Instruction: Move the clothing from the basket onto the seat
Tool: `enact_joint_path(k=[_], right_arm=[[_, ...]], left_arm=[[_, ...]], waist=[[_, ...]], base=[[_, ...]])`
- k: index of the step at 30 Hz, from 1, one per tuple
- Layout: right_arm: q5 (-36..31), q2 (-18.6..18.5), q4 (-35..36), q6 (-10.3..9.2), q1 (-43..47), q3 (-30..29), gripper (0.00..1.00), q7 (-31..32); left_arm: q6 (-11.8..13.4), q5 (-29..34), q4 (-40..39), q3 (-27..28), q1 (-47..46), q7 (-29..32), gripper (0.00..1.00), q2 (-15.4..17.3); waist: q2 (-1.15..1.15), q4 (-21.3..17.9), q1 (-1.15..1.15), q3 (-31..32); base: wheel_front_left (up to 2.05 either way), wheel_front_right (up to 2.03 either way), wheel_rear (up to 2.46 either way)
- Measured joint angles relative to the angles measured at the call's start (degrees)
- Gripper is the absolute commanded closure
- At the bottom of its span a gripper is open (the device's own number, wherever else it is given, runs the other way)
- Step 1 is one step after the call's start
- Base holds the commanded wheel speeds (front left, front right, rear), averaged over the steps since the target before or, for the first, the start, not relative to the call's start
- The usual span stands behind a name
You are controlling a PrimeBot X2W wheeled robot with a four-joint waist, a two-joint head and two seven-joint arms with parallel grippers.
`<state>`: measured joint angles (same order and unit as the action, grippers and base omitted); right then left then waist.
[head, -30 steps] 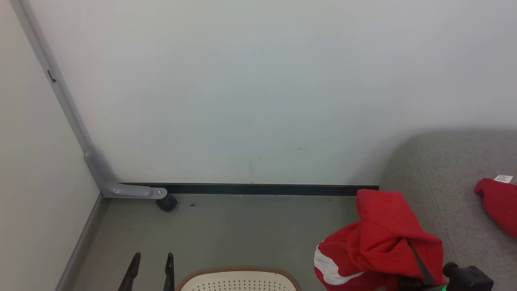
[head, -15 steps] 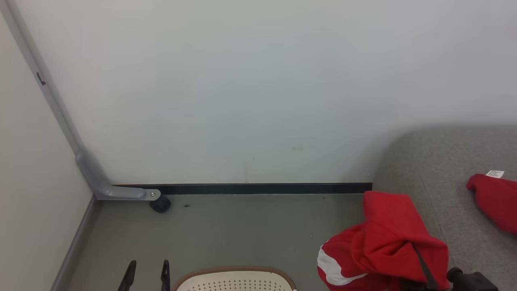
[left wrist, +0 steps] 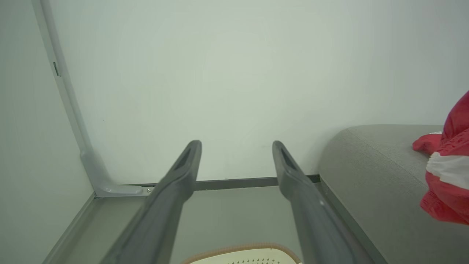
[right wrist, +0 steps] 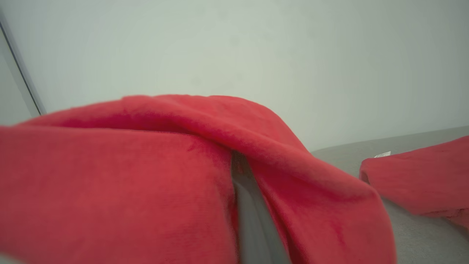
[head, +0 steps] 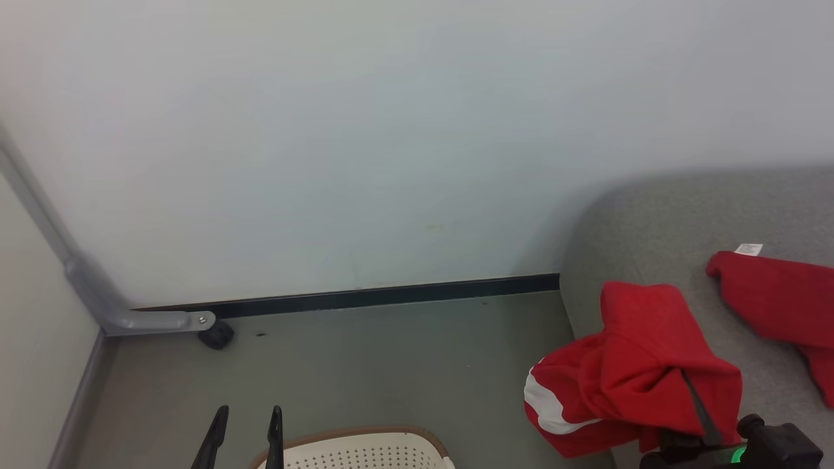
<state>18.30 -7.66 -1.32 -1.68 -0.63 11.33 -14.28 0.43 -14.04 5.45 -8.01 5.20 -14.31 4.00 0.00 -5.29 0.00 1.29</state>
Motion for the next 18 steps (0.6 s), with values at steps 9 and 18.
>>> enact_joint_path(k=[9,18], right_arm=[[-1.1,0.3,1.3,0.00,0.0,-1.3,1.00,0.0],[-2.5,1.3,2.0,0.43,-0.8,-1.9,1.00,0.0]], left_arm=[[-1.1,0.0,-1.2,0.0,-0.4,0.0,0.00,-0.2],[-2.6,0.5,-2.1,-0.1,-3.0,0.0,0.00,-0.4]], waist=[[0.00,-5.3,0.00,-1.6],[0.00,-12.1,0.00,-3.9]], base=[[0.00,0.00,0.00],[0.00,0.00,0.00]])
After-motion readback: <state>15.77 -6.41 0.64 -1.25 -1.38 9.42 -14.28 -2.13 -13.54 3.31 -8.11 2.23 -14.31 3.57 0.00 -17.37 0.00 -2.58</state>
